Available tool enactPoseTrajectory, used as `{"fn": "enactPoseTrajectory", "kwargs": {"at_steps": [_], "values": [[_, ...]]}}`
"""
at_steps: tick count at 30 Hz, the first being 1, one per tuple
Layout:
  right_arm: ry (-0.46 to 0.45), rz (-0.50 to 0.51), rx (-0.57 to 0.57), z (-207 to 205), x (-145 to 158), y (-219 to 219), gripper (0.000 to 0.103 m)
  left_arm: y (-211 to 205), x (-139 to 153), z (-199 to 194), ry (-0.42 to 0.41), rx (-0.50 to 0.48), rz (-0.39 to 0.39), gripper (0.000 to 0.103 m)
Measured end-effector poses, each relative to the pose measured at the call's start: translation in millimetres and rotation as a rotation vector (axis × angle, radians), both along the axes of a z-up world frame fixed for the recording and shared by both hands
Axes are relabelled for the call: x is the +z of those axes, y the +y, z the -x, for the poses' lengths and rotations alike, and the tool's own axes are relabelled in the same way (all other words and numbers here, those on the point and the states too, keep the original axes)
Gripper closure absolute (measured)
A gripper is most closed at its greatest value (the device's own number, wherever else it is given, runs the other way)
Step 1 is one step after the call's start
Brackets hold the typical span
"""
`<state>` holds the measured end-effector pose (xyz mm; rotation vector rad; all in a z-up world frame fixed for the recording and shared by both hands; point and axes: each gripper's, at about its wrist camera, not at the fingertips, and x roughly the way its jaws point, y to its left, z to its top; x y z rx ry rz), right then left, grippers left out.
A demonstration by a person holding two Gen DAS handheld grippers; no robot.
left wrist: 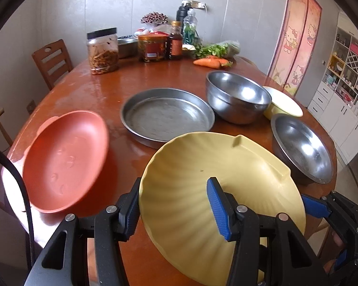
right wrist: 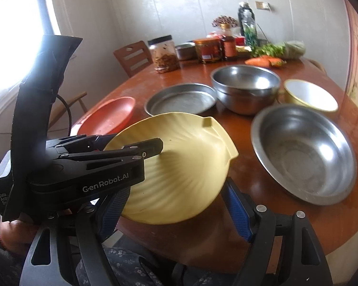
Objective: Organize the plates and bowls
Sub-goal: 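Lift the yellow plate with the left tool over the orange plate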
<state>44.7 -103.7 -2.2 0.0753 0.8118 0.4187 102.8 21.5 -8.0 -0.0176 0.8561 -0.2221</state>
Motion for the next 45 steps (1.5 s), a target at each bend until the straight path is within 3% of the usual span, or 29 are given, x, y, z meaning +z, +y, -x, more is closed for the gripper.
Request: {"fn": "enactPoseTrajectory", "kwargs": {"at_steps": [8,20,30,37,45], "values": [[-0.034,-0.018,0.073,-11,18,30,0.023,39,26,6,-0.056,0.075,0.002,0.05],[-0.074,-0.023,0.179,-48,33,107,0.023,110,46,-13,-0.086,0.172,-0.082,0.051],[-0.034,-0.02,0.179,-80,17,151,0.022,150,23,-50,-0.018,0.183,-0.067,0.051],[-0.011,-0.004,0.153,-94,7,157,0.022,154,12,-64,0.001,0.18,-0.051,0.051],[-0.002,0.002,0.126,-98,1,159,0.022,150,6,-78,0.013,0.192,-0.092,0.051]]}}
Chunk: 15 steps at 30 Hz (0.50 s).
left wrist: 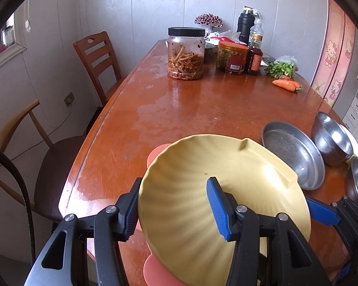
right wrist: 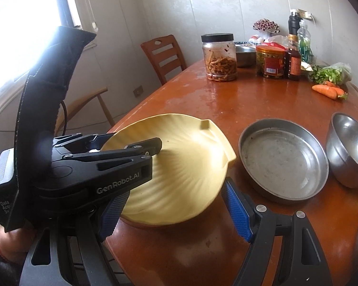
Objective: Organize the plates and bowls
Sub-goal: 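Lift the yellow plate with the left tool over the orange plate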
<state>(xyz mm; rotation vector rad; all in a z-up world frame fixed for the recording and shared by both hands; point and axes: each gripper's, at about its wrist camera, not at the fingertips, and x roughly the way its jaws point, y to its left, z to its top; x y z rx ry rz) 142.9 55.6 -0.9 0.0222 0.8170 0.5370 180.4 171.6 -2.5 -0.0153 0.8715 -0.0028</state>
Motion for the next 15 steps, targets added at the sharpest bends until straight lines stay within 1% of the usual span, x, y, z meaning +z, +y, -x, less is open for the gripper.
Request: {"fn": "enactPoseTrajectory", "kwargs": {"at_steps": [5,8,10,15], "values": [[0.009,0.004,-0.009,-2,-4,2,0.022,0,-5,-7,0.01,0.008,-0.022,0.051],[0.002,0.005,-0.014,-1,-3,4,0.022,3,-6,-9,0.014,0.015,-0.016,0.051],[-0.005,0.005,-0.008,0,-2,6,0.022,3,-7,-10,0.019,0.02,-0.032,0.051],[-0.007,0.011,-0.007,0,-3,8,0.021,4,-9,-11,0.03,0.019,-0.024,0.051]]}}
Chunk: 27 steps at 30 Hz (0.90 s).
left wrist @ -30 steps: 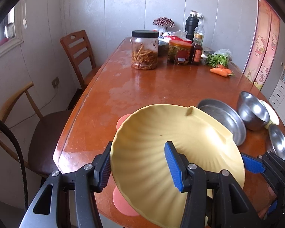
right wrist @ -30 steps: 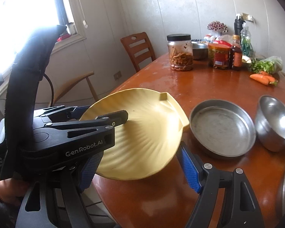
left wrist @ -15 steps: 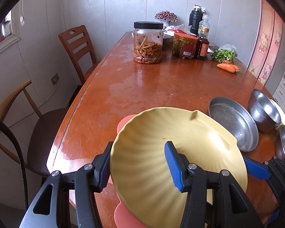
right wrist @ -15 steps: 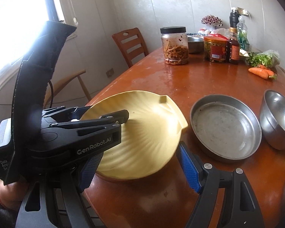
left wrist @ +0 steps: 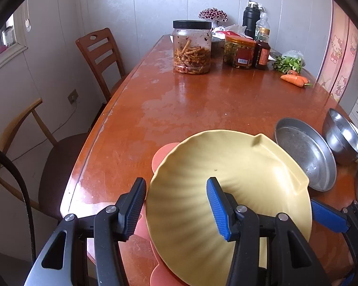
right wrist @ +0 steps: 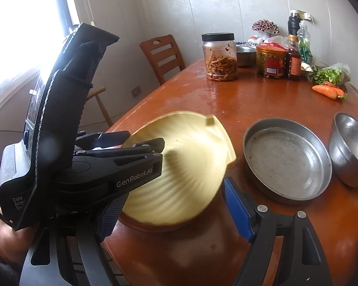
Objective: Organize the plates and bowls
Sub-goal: 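Lift the yellow plate with the left tool over the orange plate, then lower the yellow plate into the orange plate and open the left tool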
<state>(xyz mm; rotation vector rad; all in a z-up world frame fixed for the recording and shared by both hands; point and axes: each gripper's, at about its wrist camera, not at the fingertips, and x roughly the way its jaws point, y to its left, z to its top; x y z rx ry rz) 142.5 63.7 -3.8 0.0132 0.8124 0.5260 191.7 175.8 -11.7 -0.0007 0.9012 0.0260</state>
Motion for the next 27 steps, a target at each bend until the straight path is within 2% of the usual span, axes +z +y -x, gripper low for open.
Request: {"fn": "enactPoseTrajectory", "kwargs": {"at_steps": [14,20,27], "values": [[-0.029,-0.022,0.05,14,11,2,0.021,26,8,12,-0.013,0.055,0.103,0.051],[-0.062,-0.02,0.11,22,14,12,0.021,37,18,24,-0.036,0.079,0.105,0.051],[-0.062,-0.009,0.127,25,13,16,0.021,39,15,26,-0.025,0.092,0.095,0.051]]}}
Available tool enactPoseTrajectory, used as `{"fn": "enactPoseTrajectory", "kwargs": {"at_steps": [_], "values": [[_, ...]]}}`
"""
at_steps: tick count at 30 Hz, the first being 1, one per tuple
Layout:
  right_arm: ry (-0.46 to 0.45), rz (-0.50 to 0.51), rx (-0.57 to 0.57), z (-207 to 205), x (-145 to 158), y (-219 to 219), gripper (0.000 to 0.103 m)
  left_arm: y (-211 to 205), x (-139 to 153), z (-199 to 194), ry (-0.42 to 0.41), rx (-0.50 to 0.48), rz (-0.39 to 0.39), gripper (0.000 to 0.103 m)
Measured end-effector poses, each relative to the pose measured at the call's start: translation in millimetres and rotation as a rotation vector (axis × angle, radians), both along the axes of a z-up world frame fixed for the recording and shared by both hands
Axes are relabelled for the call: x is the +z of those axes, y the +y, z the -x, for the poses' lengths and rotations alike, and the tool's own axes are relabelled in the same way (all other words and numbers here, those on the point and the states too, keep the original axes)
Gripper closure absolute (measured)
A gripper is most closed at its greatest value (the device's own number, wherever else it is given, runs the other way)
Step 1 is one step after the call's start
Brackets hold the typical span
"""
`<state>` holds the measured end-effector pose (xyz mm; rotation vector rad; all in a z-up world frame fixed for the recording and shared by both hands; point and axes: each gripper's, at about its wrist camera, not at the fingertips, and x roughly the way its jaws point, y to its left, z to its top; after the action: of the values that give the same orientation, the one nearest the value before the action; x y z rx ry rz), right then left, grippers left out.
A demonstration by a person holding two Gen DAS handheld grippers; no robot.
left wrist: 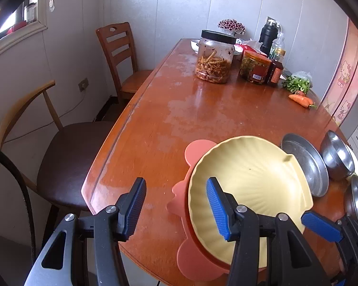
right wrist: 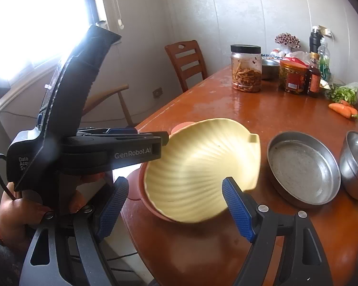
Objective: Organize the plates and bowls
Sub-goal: 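Lower the yellow plate into the orange plate and open the left tool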
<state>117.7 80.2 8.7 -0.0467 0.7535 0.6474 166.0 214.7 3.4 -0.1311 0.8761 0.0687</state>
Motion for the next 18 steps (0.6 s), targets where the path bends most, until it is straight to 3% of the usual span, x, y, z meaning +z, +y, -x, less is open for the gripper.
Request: {"fn": "enactPoseTrajectory", "kwargs": {"at_steps": [18], "values": [[-0.025,-0.032,-0.128,-13,14,-66,0.021,-45,21,22,-0.042,-0.044,-0.027,0.047]]}}
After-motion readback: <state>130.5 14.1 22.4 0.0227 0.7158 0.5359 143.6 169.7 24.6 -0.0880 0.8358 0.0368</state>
